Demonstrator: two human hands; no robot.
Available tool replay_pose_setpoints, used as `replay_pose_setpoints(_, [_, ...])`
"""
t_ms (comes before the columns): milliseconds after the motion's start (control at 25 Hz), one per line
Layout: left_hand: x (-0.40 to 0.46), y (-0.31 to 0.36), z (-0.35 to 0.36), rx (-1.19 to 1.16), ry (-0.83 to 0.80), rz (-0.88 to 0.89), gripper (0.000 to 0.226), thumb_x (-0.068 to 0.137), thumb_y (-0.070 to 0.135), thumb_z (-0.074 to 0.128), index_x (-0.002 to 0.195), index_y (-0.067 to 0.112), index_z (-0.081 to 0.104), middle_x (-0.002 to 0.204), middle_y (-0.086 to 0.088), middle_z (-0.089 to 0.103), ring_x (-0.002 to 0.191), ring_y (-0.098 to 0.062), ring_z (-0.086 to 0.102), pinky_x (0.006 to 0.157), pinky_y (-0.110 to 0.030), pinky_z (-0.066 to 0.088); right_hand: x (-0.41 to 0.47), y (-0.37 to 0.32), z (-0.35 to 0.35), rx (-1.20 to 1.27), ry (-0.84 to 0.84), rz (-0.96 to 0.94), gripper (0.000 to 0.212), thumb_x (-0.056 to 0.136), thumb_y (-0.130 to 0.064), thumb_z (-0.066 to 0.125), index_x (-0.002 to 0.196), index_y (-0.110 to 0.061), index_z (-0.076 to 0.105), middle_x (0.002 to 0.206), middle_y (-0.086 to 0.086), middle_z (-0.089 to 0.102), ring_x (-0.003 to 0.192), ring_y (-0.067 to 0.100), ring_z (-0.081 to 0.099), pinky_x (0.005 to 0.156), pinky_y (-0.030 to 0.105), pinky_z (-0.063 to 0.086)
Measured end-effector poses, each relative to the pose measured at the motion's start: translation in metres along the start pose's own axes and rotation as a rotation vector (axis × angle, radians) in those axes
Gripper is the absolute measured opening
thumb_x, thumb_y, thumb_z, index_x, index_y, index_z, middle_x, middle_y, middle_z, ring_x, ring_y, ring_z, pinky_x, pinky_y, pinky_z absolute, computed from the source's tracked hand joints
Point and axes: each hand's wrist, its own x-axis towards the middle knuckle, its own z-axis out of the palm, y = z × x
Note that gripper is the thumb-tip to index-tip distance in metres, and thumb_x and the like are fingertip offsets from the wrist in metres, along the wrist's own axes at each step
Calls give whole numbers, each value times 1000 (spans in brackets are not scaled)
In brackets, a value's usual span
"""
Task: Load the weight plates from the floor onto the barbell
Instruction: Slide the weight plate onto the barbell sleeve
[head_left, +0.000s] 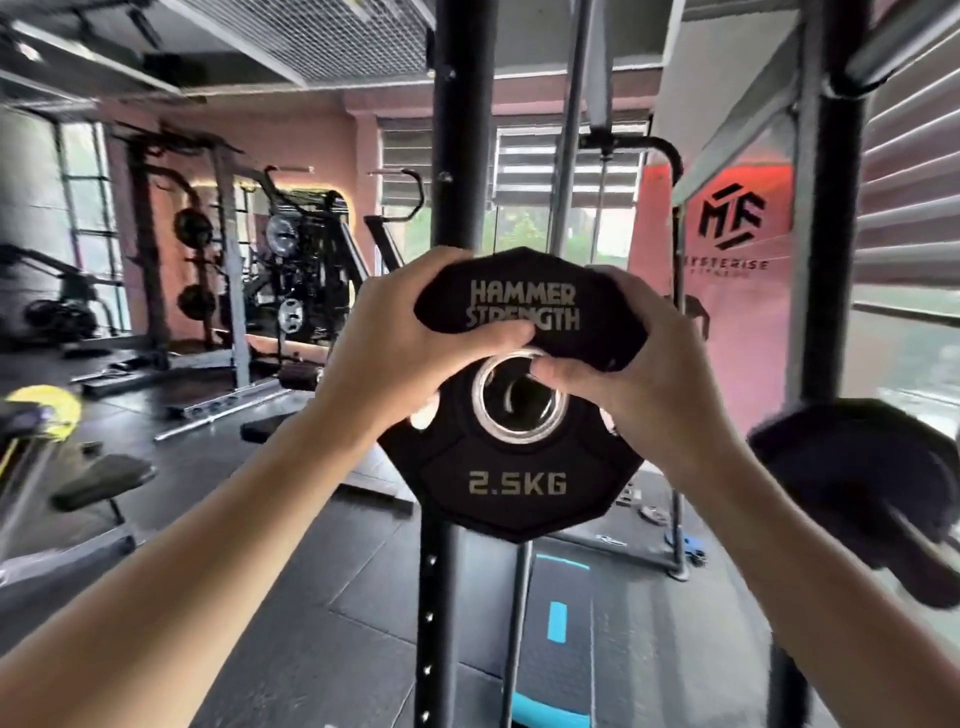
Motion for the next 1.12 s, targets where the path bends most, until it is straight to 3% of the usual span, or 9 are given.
replay_pose_setpoints(160, [-14, -41, -29, 31, -2, -78, 57, 67, 48, 86, 116, 27, 66, 94, 11, 75, 86, -4, 71, 79, -31, 60, -2, 8, 57, 52, -65, 26, 75, 56, -42, 84, 126, -32, 60, 109, -13, 72, 102, 9, 68, 91, 40, 55])
replay_pose_setpoints(280, [-15, -68, -40, 44, -21, -117, 63, 64, 57, 82, 118, 31, 64, 96, 12, 75, 88, -4, 72, 82, -34, 60, -2, 17, 85, 52, -89, 59, 83, 59, -42, 86, 135, -31, 55, 114, -13, 69, 106, 5, 66, 94, 37, 54])
replay_pose_setpoints(480, [-8, -100, -45, 5, -18, -120, 48, 75, 46, 83, 116, 30, 65, 98, 11, 76, 87, -5, 73, 81, -33, 61, 2, 26, 111, 32, -108, 124, 87, 59, -51, 81, 138, -36, 51, 118, -11, 67, 109, 9, 64, 95, 39, 53])
replay_pose_setpoints(720, [-9, -133, -46, -57, -61, -137, 58, 72, 55, 76, 124, 35, 61, 105, 11, 73, 94, -7, 72, 79, -32, 61, -2, 22, 127, -168, -106, 104, 82, 77, -35, 82, 146, -40, 39, 120, -12, 53, 105, 9, 57, 93, 33, 50])
replay_pose_setpoints(920, [0, -134, -46, -23, -133, -122, 54, 76, 47, 78, 124, 38, 56, 106, 12, 69, 81, 5, 68, 67, -13, 53, -1, 22, 129, -264, -140, 11, 81, 83, -23, 77, 150, -37, 33, 123, -9, 48, 112, 17, 52, 95, 39, 47])
replay_pose_setpoints(1000, [8, -138, -40, 71, -174, -109, 64, 76, 46, 70, 135, 32, 51, 117, 12, 65, 84, 4, 65, 74, -20, 55, 2, 30, 129, -310, -159, -11, 83, 84, -14, 75, 151, -37, 31, 129, -10, 47, 113, 18, 49, 95, 36, 46])
replay_pose_setpoints(1120, [26, -147, -27, 236, -252, -139, 73, 85, 23, 70, 150, 34, 37, 135, 5, 56, 115, -7, 53, 101, -41, 51, 11, 46, 127, -313, -184, 23, 88, 83, -6, 76, 151, -33, 28, 142, -12, 43, 123, 19, 45, 101, 35, 43])
